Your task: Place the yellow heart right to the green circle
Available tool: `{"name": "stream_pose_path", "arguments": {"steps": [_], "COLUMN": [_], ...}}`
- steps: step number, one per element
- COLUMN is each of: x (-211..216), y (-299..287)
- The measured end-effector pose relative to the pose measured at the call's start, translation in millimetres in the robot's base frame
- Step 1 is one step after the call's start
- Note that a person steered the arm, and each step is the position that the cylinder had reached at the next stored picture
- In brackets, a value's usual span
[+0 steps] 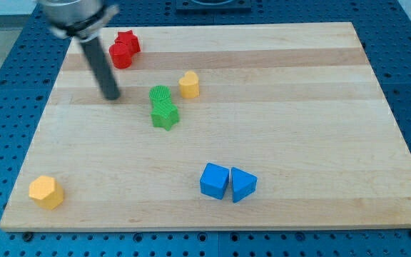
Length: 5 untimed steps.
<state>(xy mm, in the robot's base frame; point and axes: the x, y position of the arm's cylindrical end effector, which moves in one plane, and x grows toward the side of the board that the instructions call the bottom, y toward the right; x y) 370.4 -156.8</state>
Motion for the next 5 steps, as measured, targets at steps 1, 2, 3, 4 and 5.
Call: {"name": "stream_pose_path", "arguments": {"steps": [1,2,3,4,5], "x": [-43.0,-52.4,-33.0,-30.0,-18.3], "y": [78.4,129.4,117.8,111.6,110.4]}}
